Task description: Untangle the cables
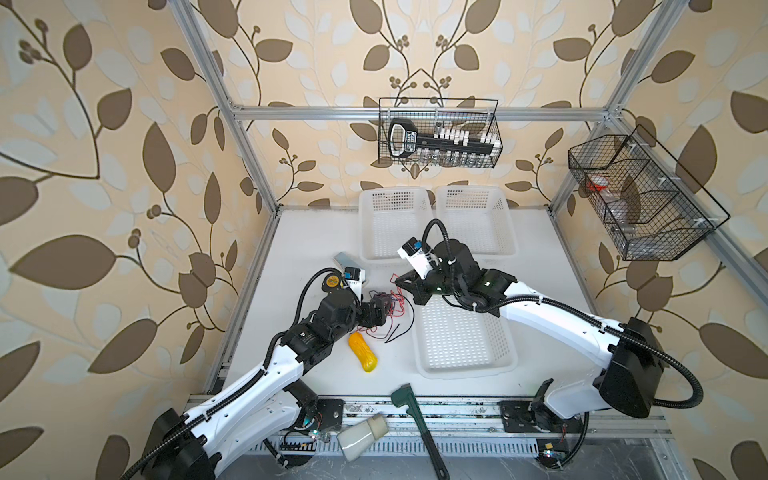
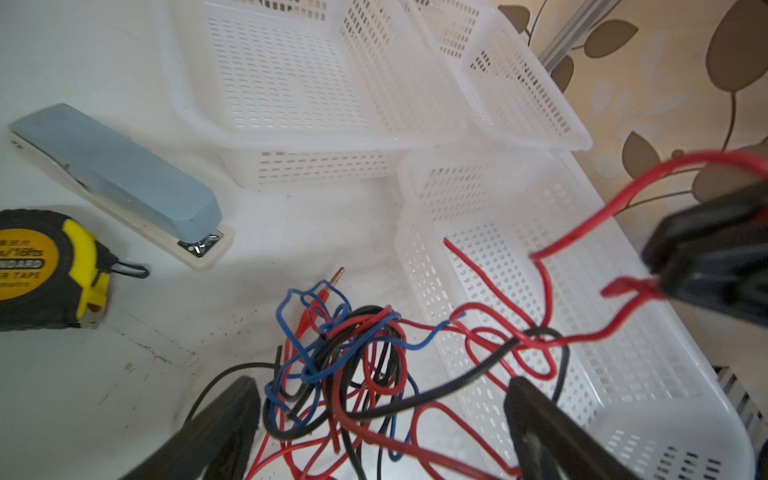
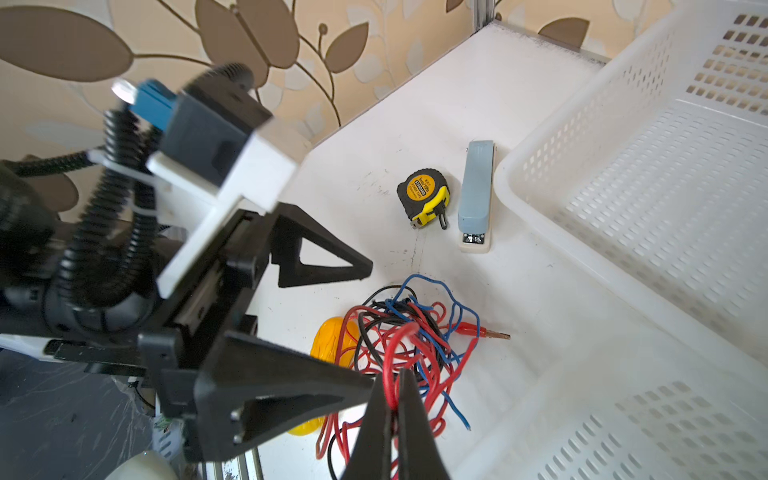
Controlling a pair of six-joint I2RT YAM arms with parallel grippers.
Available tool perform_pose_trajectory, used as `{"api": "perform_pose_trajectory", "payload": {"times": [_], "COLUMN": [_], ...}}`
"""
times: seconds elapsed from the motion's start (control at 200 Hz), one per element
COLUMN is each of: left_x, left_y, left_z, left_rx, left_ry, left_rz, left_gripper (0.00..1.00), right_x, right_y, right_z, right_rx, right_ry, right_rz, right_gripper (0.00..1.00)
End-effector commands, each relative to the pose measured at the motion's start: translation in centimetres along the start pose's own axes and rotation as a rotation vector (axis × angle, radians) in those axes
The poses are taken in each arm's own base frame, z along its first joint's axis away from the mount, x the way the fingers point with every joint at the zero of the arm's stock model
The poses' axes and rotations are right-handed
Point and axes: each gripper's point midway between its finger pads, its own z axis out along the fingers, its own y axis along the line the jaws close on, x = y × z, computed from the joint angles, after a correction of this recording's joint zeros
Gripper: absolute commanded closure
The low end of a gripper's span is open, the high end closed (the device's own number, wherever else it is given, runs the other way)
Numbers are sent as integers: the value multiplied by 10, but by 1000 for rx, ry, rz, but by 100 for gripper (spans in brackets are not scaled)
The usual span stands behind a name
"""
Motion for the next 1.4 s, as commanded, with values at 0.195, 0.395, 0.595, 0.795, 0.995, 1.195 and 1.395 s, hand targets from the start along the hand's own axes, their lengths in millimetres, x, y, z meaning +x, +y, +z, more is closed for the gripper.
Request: {"api": "perform_pose_trajectory", "payload": {"times": [0.195,0.395,0.595,0.795,0.995,1.195,1.395], "left_x": [-19,-18,-11,-9,-18,-26,-27], "left_y": [-19,-11,-9,-11,29,70,98], "left_z": [2,5,10,11,1,-30,-59], "left_rx": [92,57,59,72,-168,-420,-587], "left_ry": [-53,-68,-52,-47,-86,-146,-204], "left_rz": [46,34,24,23,-30,-78,-132], "left_gripper": [44,74,91,100,100,100,100], "right_x": [-17,-15,-14,-16,-2,27,46], "right_y": [4,3,3,3,-32,-77,-88], "right_z": [3,3,1,0,0,-17,-47], "right_rx": [-64,-56,-54,-52,112,193,223], "right_ry": [-25,-19,-24,-28,6,21,-25], "right_rz": [-12,1,11,14,77,241,291], "right_gripper": [100,100,100,100,100,100,100]}}
